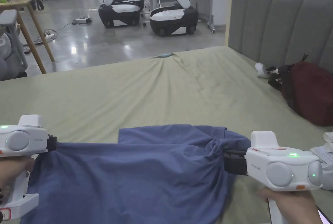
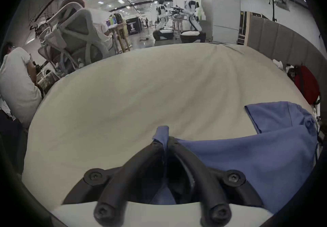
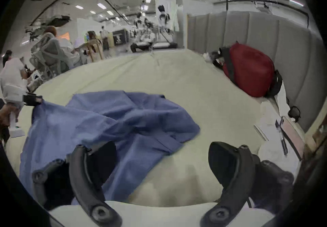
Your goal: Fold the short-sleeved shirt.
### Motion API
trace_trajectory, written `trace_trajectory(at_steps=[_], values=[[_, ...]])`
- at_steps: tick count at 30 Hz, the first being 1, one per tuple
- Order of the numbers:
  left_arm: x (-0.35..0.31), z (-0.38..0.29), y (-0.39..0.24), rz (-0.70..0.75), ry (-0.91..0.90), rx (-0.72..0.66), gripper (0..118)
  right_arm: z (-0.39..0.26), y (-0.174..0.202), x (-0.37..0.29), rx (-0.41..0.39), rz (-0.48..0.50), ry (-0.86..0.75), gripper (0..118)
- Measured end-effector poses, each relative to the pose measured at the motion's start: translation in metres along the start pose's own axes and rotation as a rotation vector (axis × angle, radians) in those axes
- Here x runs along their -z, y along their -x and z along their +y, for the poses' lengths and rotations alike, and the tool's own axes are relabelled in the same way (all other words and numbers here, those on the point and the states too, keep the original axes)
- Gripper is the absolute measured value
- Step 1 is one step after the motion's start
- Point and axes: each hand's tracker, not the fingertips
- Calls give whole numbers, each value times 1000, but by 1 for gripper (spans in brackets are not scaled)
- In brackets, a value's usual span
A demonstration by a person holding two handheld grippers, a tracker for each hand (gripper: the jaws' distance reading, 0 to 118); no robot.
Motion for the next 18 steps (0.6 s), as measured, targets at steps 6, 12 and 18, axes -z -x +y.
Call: trace_trajectory(at_steps=[6, 12, 18], values=[[-2, 5, -6, 0, 7, -22, 1, 6, 0, 45, -25, 107, 102, 69], [-4, 14, 7, 5, -6, -29, 1, 10, 9, 38, -109, 173, 57, 8], [-15, 99, 27, -22, -111, -99, 1, 49, 15, -21, -36, 229, -147, 9]])
